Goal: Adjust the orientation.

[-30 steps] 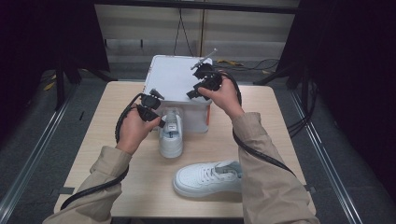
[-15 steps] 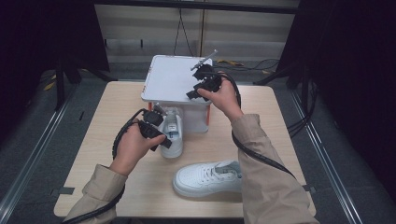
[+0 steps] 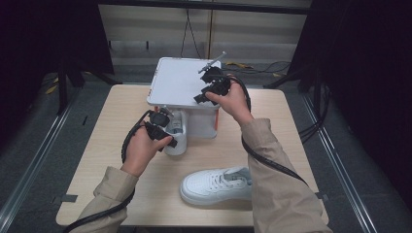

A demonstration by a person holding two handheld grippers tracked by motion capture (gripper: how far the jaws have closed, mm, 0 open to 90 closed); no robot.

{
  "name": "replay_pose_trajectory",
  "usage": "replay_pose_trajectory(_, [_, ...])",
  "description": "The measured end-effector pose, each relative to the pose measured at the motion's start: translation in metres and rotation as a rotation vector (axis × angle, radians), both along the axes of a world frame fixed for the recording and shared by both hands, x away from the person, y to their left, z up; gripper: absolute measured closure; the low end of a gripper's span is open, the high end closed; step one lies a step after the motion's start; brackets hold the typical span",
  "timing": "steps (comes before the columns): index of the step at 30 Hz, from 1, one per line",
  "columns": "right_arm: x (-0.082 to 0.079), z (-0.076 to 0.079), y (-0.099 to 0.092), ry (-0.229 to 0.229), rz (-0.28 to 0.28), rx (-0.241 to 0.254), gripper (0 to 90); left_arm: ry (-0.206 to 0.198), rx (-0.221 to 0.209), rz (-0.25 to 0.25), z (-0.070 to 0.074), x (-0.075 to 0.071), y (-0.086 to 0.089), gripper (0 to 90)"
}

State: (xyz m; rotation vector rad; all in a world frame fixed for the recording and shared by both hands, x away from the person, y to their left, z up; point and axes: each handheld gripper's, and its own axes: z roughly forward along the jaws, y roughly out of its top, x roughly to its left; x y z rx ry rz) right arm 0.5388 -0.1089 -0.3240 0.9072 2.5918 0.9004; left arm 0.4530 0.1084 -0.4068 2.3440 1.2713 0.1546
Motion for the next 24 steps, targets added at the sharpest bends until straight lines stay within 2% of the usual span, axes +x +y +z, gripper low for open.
replay_pose_trajectory(1, [0.000, 0.000, 0.000, 0.000, 0.002, 0.000, 52.0, 0.006, -0.027, 0.006, -0.002, 0.003, 0.003, 34.0])
replay_pose_trajectory(3, [0.000, 0.000, 0.000, 0.002, 0.004, -0.002, 52.0, 0.004, -0.044, 0.009, -0.004, 0.008, 0.004, 33.8])
replay_pose_trajectory(5, [0.000, 0.000, 0.000, 0.005, 0.004, -0.002, 52.1, -0.014, -0.033, 0.013, -0.003, 0.012, 0.001, 33.9])
replay_pose_trajectory(7, [0.001, 0.001, 0.000, 0.006, 0.005, -0.003, 52.0, -0.013, -0.021, 0.028, -0.002, 0.017, -0.001, 34.7])
replay_pose_trajectory(12, [0.001, 0.001, 0.000, 0.006, 0.004, -0.003, 52.0, -0.001, -0.029, 0.037, -0.002, 0.022, -0.001, 34.9])
replay_pose_trajectory(16, [0.000, 0.000, 0.000, 0.005, 0.003, -0.004, 52.0, -0.029, -0.017, 0.041, 0.000, 0.015, -0.002, 39.7])
replay_pose_trajectory(18, [0.000, 0.000, 0.000, 0.004, 0.003, -0.002, 52.1, -0.018, -0.005, 0.011, 0.002, 0.003, -0.005, 45.0])
replay_pose_trajectory(20, [0.000, 0.000, 0.000, 0.002, 0.004, 0.001, 52.0, -0.016, 0.001, 0.005, 0.002, 0.000, -0.007, 47.8])
replay_pose_trajectory(21, [0.000, 0.000, 0.000, 0.001, 0.005, -0.002, 52.0, 0.004, 0.005, -0.013, 0.000, -0.007, -0.011, 50.2])
replay_pose_trajectory(23, [0.000, 0.000, 0.000, 0.003, -0.001, -0.002, 52.0, 0.015, 0.001, -0.030, -0.005, -0.008, -0.016, 51.9])
replay_pose_trajectory(24, [0.000, 0.000, 0.000, 0.004, -0.001, -0.002, 52.0, 0.006, 0.021, -0.026, -0.009, -0.006, -0.018, 52.2])
